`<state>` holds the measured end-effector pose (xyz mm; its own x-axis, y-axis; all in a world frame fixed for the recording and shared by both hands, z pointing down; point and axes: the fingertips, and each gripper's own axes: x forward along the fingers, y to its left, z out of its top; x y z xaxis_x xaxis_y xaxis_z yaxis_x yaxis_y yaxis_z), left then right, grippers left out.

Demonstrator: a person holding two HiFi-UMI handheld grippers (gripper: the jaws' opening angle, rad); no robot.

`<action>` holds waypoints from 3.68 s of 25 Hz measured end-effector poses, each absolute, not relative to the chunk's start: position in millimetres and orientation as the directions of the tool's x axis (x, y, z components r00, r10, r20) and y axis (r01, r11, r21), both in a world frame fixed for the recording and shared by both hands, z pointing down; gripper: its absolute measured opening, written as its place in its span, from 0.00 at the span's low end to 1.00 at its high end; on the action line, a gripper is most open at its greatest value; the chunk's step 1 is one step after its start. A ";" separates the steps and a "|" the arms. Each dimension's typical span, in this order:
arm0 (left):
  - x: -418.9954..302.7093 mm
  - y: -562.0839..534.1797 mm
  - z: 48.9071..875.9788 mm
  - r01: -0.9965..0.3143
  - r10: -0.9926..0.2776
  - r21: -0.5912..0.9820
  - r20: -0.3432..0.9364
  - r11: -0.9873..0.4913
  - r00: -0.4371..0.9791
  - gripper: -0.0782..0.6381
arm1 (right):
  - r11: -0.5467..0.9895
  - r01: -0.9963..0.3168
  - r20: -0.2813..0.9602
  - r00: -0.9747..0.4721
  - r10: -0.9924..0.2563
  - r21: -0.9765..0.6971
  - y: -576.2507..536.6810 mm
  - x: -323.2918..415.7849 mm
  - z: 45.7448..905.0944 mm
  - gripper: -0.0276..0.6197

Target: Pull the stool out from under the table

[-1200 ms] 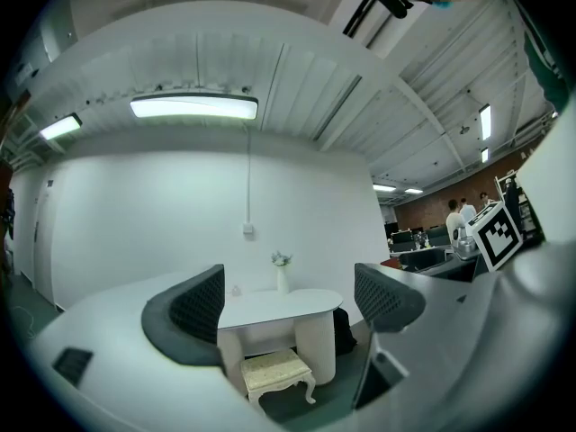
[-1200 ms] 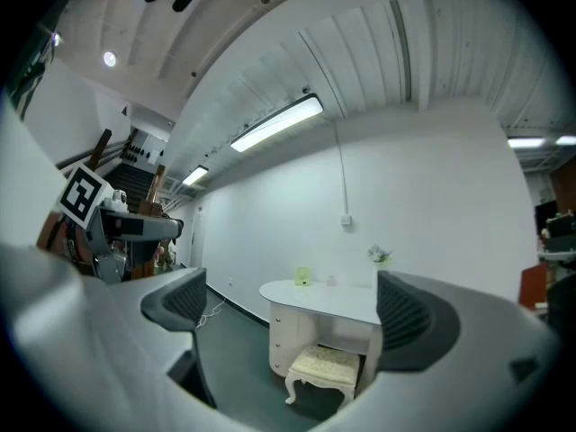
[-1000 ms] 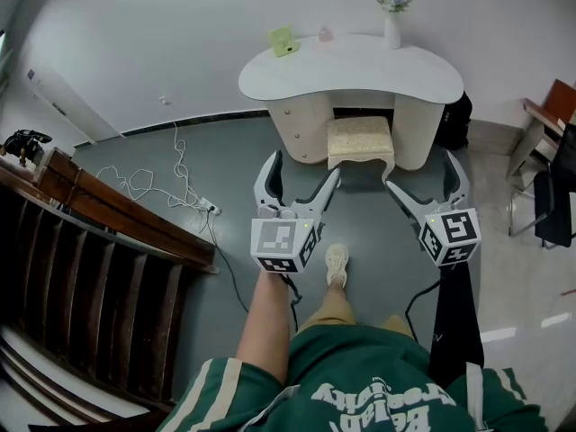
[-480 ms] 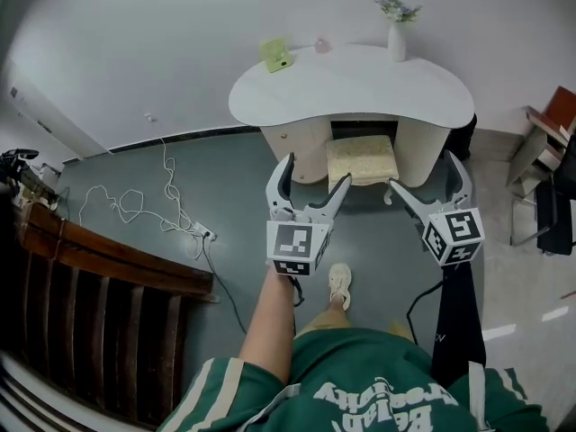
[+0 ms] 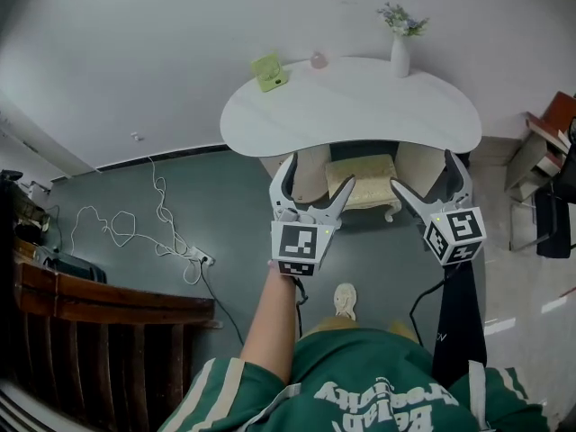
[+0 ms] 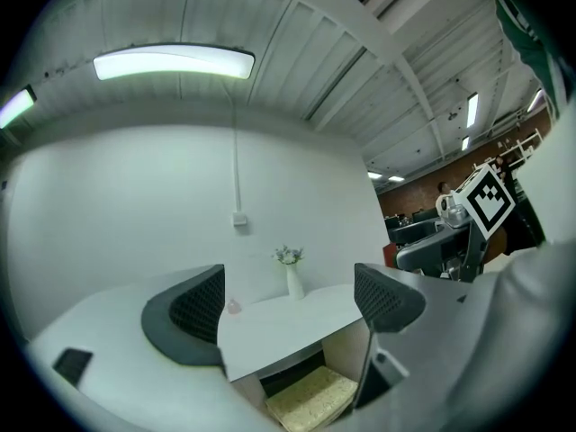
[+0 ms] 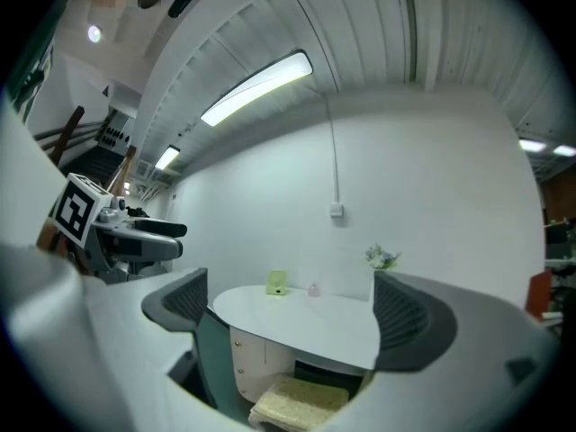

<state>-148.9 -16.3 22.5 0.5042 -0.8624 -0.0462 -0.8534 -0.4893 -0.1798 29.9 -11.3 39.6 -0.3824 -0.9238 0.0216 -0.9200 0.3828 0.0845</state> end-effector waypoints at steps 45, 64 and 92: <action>-92.6 -210.4 264.6 -0.774 -0.757 -0.083 0.298 -0.628 0.582 0.74 | 0.446 -0.894 0.396 -0.425 -0.814 -0.043 -190.4 69.9 295.6 0.87; -78.9 -291.7 545.8 -0.836 -0.688 -0.037 0.588 -0.548 0.425 0.74 | 0.541 -0.832 0.596 -0.498 -0.630 -0.124 -270.8 100.4 580.8 0.80; -124.2 -238.9 855.3 -0.865 -0.605 -0.015 0.721 -0.502 0.338 0.74 | 0.550 -0.832 0.708 -0.431 -0.559 -0.072 -256.5 162.8 843.4 0.96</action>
